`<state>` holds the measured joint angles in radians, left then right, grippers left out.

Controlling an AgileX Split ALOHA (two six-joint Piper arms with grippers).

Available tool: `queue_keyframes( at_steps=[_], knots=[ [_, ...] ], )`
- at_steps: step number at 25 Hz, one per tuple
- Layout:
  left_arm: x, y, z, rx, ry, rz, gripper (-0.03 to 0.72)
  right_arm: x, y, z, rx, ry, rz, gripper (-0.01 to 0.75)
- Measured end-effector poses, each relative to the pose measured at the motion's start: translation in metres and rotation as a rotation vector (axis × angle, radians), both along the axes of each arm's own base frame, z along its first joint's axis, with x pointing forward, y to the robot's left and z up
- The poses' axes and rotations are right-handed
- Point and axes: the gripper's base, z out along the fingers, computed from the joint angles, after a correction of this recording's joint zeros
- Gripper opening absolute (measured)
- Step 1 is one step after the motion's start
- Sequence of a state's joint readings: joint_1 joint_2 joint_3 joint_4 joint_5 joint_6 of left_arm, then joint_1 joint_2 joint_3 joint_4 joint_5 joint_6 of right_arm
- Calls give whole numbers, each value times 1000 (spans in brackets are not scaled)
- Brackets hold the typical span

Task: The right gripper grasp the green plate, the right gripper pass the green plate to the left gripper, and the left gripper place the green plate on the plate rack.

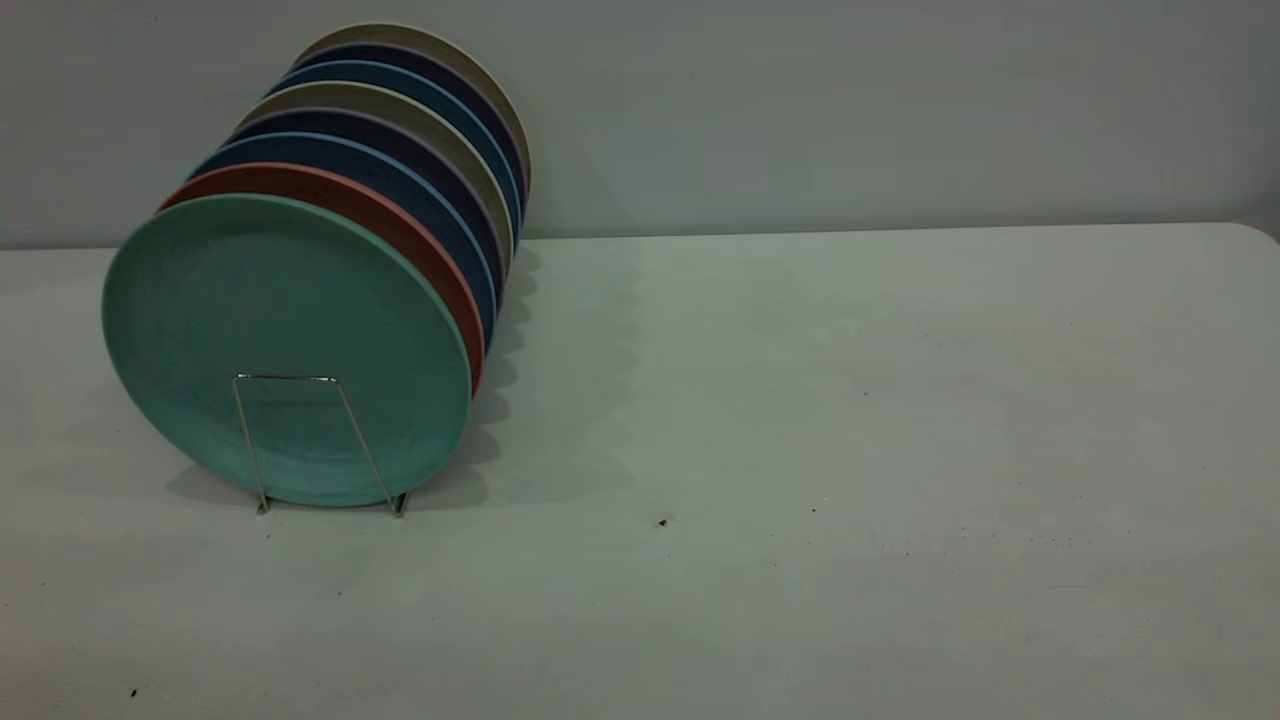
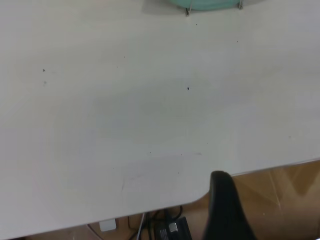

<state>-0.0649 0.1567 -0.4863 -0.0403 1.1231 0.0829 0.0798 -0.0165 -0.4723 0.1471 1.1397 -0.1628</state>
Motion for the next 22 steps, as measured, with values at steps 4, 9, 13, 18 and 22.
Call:
queue_keyframes(
  at_steps=[4,9,13,18,22],
  knots=[
    [-3,0,0,-2,-24,15,501,0,0,0,1,0,-3,428],
    [-18,0,0,-5,-134,61,501,0,0,0,1,1,-14,428],
    [-24,0,-1,-5,-167,60,501,0,0,0,1,1,-16,428],
    [-25,0,-1,-6,-170,60,501,0,0,0,1,1,-16,428],
    [-25,0,-1,-6,-170,59,501,0,0,0,1,1,-16,428]
  ],
)
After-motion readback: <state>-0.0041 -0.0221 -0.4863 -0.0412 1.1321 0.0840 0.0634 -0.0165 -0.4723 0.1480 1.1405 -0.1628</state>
